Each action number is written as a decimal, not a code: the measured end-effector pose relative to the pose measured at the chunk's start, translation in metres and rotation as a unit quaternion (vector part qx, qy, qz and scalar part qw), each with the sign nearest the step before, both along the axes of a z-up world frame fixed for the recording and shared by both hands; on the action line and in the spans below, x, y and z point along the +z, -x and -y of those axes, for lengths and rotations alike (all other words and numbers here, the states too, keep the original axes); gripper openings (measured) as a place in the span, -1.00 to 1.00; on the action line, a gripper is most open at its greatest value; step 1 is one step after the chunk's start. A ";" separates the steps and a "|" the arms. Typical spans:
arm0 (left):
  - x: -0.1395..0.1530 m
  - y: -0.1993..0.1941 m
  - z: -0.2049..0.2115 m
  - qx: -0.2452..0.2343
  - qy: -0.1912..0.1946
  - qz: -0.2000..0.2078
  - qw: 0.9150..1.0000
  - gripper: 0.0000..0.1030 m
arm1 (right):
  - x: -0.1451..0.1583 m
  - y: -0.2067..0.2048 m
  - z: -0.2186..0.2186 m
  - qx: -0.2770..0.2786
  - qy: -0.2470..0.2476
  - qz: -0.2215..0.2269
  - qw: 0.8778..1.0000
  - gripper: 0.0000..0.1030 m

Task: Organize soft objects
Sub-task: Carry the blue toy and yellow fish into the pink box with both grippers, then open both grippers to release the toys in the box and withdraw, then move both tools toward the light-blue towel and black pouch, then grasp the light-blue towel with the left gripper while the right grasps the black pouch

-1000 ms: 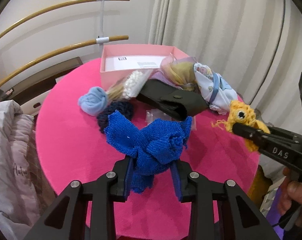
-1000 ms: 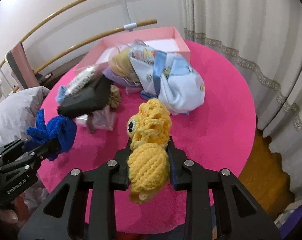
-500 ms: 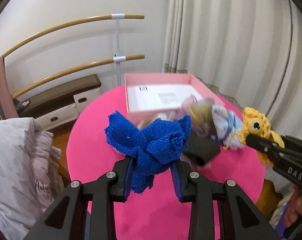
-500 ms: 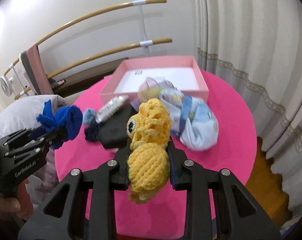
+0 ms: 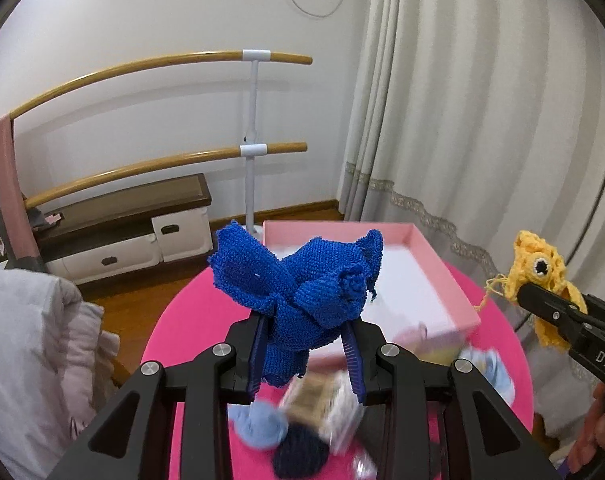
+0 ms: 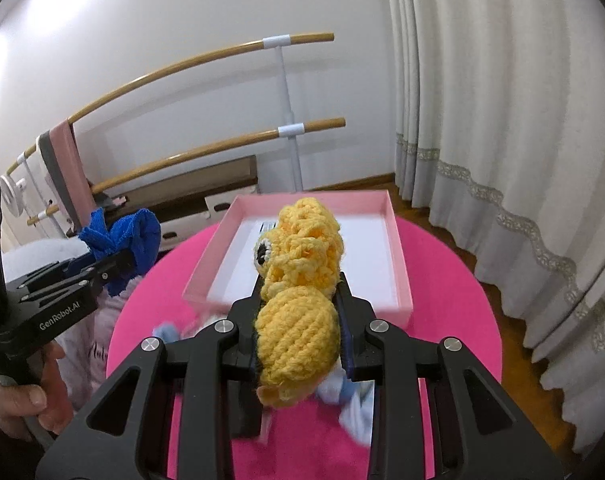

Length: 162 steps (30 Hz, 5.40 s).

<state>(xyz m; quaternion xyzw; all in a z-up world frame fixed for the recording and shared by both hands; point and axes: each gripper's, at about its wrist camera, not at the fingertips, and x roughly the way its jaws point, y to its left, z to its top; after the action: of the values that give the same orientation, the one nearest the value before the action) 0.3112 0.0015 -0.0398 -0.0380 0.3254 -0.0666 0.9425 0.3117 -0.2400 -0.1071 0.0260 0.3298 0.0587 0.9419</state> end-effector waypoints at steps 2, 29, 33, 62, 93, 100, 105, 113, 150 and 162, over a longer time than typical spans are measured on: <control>0.003 -0.023 0.005 0.000 -0.001 -0.005 1.000 -0.40 | 0.003 -0.018 0.003 -0.002 -0.001 -0.002 1.000 -0.47; -0.062 -0.286 0.084 0.001 -0.024 -0.049 0.999 -0.33 | -0.062 -0.203 0.026 -0.016 -0.019 -0.098 0.995 -0.45; -0.071 -0.319 0.085 -0.004 -0.023 -0.062 0.998 -0.28 | -0.072 -0.212 0.033 -0.022 -0.022 -0.113 0.993 -0.38; -0.028 -0.158 0.039 0.046 -0.031 0.071 0.996 1.00 | 0.008 -0.076 0.034 -0.067 -0.039 -0.008 0.997 1.00; -0.039 0.114 -0.013 0.061 -0.032 0.125 0.990 1.00 | 0.042 0.115 -0.021 -0.090 0.012 0.085 0.992 1.00; -0.041 0.116 0.004 0.070 -0.046 0.104 0.991 1.00 | 0.028 0.114 -0.007 -0.082 -0.005 0.075 0.994 1.00; -0.033 0.103 0.009 0.071 -0.051 0.097 0.991 1.00 | 0.020 0.109 0.004 -0.086 -0.017 0.067 0.994 1.00; -0.035 0.097 0.005 0.070 -0.053 0.102 0.991 1.00 | 0.019 0.107 0.004 -0.085 -0.019 0.065 0.994 1.00; -0.211 -0.092 -0.002 0.032 -0.064 -0.099 0.992 0.88 | -0.104 0.025 -0.079 0.030 0.046 -0.119 0.991 0.95; -0.228 -0.112 0.001 -0.010 -0.033 -0.127 0.991 0.23 | -0.135 0.010 -0.076 0.025 0.061 -0.160 0.985 0.33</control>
<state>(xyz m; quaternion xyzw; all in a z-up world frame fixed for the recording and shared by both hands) 0.4233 0.0008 -0.2682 -0.0124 0.4450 -0.0597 0.8935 0.3013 -0.1641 -0.2419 -0.0306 0.4802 0.0568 0.8748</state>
